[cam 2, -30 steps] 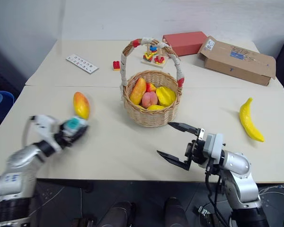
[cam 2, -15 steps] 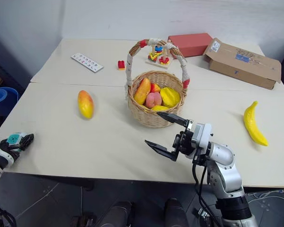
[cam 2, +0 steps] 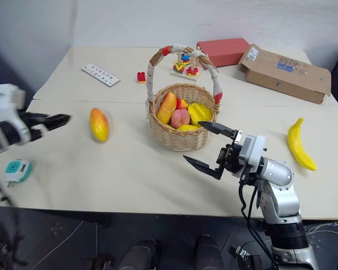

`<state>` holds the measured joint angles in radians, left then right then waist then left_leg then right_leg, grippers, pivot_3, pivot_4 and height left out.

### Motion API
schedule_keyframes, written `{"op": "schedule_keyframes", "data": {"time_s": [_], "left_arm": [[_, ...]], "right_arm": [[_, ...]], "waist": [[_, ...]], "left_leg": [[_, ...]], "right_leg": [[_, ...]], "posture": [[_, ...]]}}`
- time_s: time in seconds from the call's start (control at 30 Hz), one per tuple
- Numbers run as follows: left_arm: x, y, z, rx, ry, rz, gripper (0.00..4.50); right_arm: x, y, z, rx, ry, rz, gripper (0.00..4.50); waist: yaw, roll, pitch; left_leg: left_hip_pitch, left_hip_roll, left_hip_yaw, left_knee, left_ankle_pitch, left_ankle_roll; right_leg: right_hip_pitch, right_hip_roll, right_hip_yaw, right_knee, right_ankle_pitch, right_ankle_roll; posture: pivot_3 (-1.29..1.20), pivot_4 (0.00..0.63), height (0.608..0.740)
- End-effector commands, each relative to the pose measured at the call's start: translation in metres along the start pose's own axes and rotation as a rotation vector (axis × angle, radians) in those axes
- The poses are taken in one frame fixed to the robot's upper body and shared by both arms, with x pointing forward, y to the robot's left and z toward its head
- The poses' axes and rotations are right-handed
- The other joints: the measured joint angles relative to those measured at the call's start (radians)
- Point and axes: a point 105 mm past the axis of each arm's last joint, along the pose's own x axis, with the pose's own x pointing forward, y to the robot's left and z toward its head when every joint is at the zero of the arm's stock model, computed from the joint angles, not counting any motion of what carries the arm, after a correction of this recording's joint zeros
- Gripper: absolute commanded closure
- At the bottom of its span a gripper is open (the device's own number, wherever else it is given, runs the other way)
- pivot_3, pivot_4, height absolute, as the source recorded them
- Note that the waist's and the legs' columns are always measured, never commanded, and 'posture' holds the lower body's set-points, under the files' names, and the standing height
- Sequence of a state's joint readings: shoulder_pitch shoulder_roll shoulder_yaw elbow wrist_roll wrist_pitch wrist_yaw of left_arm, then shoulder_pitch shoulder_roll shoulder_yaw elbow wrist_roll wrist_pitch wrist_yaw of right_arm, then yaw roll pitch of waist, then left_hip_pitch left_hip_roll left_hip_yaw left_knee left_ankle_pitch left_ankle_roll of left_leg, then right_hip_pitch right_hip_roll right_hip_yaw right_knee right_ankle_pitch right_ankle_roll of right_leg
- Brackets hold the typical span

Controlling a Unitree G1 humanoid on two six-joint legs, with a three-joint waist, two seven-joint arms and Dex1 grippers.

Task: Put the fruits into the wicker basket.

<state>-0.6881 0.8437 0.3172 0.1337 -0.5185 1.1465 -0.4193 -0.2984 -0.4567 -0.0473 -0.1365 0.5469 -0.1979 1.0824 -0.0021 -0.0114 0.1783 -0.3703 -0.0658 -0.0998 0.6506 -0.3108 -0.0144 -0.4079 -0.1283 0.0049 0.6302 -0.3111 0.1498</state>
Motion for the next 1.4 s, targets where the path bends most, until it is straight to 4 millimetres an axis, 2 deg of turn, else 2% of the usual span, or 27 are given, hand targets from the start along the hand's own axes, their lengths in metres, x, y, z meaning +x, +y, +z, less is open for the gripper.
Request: {"op": "schedule_keyframes", "data": {"time_s": [0.03,0.17,0.27,0.33,0.37,0.53,0.6,0.8,0.87,0.93,1.0,1.03,1.13,1.2,1.23,1.33,1.4], "left_arm": [[0.026,-0.001,-0.007,0.033,0.087,0.056,0.06],[0.053,-0.012,-0.012,0.008,0.139,0.046,0.06],[0.064,-0.009,-0.019,0.027,0.180,0.066,0.06],[0.069,-0.008,-0.021,0.034,0.182,0.070,0.47],[0.070,-0.006,-0.023,0.037,0.186,0.071,0.64],[0.070,0.001,-0.029,0.052,0.199,0.080,2.12],[0.068,0.004,-0.030,0.052,0.196,0.086,2.46],[0.059,0.010,-0.031,0.081,0.185,0.071,2.51],[0.054,0.007,-0.017,0.098,0.086,0.015,2.51],[0.039,-0.006,0.015,0.173,-0.139,-0.133,2.51],[0.016,-0.021,0.038,0.277,-0.332,-0.265,2.51],[0.005,-0.029,0.044,0.323,-0.393,-0.337,2.51],[-0.025,-0.052,0.044,0.437,-0.440,-0.537,2.51],[-0.037,-0.067,0.038,0.479,-0.409,-0.647,2.51],[-0.043,-0.086,0.035,0.509,-0.380,-0.742,2.51],[-0.047,-0.133,0.026,0.572,-0.319,-0.933,2.51],[-0.044,-0.156,0.022,0.613,-0.304,-0.998,2.51]], "right_arm": [[0.003,-0.007,0.007,-0.051,-0.025,-0.009,0.00],[0.008,-0.009,0.008,-0.063,-0.037,-0.016,0.00],[0.010,-0.009,0.007,-0.065,-0.038,-0.032,0.00],[0.010,-0.008,0.008,-0.066,-0.035,-0.044,0.00],[0.010,-0.008,0.008,-0.067,-0.033,-0.049,0.00],[0.008,-0.009,0.009,-0.074,-0.028,-0.071,0.00],[0.008,-0.009,0.009,-0.075,-0.028,-0.074,0.00],[0.007,-0.010,0.011,-0.082,-0.031,-0.078,0.00],[0.007,-0.010,0.011,-0.084,-0.031,-0.079,0.00],[0.007,-0.011,0.011,-0.084,-0.030,-0.082,0.00],[0.006,-0.011,0.010,-0.083,-0.028,-0.084,0.00],[0.005,-0.011,0.010,-0.083,-0.025,-0.085,0.00],[0.002,-0.011,0.007,-0.083,-0.008,-0.093,0.00],[-0.001,-0.011,0.006,-0.086,0.004,-0.104,0.00],[-0.006,-0.012,0.005,-0.092,0.018,-0.120,0.00],[-0.018,-0.014,0.005,-0.107,0.058,-0.160,0.00],[-0.024,-0.015,0.007,-0.115,0.076,-0.177,0.00]], "waist": [[-0.009,0.000,0.000],[-0.027,-0.001,0.000],[-0.026,0.000,0.000],[-0.024,0.000,0.000],[-0.022,0.000,0.000],[-0.002,0.000,0.000],[0.004,0.000,0.000],[-0.001,0.000,0.000],[-0.004,0.000,0.000],[-0.004,0.000,0.000],[-0.004,-0.001,0.001],[-0.003,-0.002,0.001],[-0.003,-0.002,0.001],[-0.003,-0.002,0.001],[-0.003,-0.001,0.001],[0.006,-0.001,0.001],[0.014,-0.001,0.001]], "left_leg": [[0.000,-0.003,0.000,-0.001,0.000,0.000],[0.000,-0.005,-0.002,-0.002,0.000,0.000],[0.001,-0.008,-0.002,-0.001,0.000,0.000],[0.002,-0.008,-0.002,0.000,0.000,0.000],[0.002,-0.008,-0.002,0.000,-0.001,0.000],[0.002,-0.008,-0.003,0.002,0.000,0.000],[0.002,-0.008,-0.003,0.003,0.000,0.000],[0.002,-0.008,-0.004,0.004,-0.001,0.001],[0.002,-0.007,-0.004,0.003,-0.001,0.001],[0.002,-0.007,-0.004,0.002,-0.001,0.001],[0.000,-0.005,-0.004,0.002,-0.001,0.000],[-0.001,-0.004,-0.004,0.002,-0.001,0.000],[-0.002,-0.004,-0.004,0.002,-0.001,0.001],[-0.001,-0.004,-0.004,0.001,-0.001,0.001],[-0.001,-0.004,-0.004,0.000,-0.001,0.001],[-0.001,-0.005,-0.006,0.001,-0.001,0.002],[0.000,-0.006,-0.007,0.002,-0.001,0.002]], "right_leg": [[-0.002,0.001,0.000,0.003,0.000,0.000],[-0.008,0.000,0.000,0.006,0.000,0.000],[-0.008,-0.002,-0.001,0.006,0.000,0.000],[-0.008,-0.002,0.000,0.006,0.000,0.000],[-0.008,-0.002,0.000,0.005,0.000,0.000],[-0.007,-0.002,0.000,0.006,0.000,0.000],[-0.007,-0.003,0.001,0.006,0.000,0.000],[-0.006,-0.003,0.001,0.006,0.000,0.001],[-0.007,-0.002,0.001,0.006,0.000,0.001],[-0.008,-0.002,0.001,0.006,0.000,0.001],[-0.009,-0.002,0.000,0.006,0.000,0.001],[-0.009,-0.002,0.000,0.005,0.000,0.000],[-0.009,-0.003,-0.001,0.001,0.001,0.000],[-0.008,-0.003,-0.001,0.000,0.001,0.000],[-0.008,-0.003,-0.001,0.000,0.001,0.000],[-0.005,-0.003,-0.001,-0.001,0.001,0.000],[-0.004,-0.003,-0.001,-0.002,0.001,0.001]], "posture": [[0.00,0.150,0.740],[0.00,0.150,0.740],[0.00,0.150,0.740],[0.00,0.150,0.740],[0.00,0.150,0.740],[0.00,0.150,0.740],[0.00,0.150,0.740],[0.00,0.150,0.740],[0.00,0.150,0.740],[0.00,0.150,0.740],[0.00,0.150,0.740],[0.00,0.150,0.740],[0.00,0.150,0.740],[0.00,0.150,0.740],[0.00,0.150,0.740],[0.00,0.150,0.740],[0.00,0.150,0.740]]}}
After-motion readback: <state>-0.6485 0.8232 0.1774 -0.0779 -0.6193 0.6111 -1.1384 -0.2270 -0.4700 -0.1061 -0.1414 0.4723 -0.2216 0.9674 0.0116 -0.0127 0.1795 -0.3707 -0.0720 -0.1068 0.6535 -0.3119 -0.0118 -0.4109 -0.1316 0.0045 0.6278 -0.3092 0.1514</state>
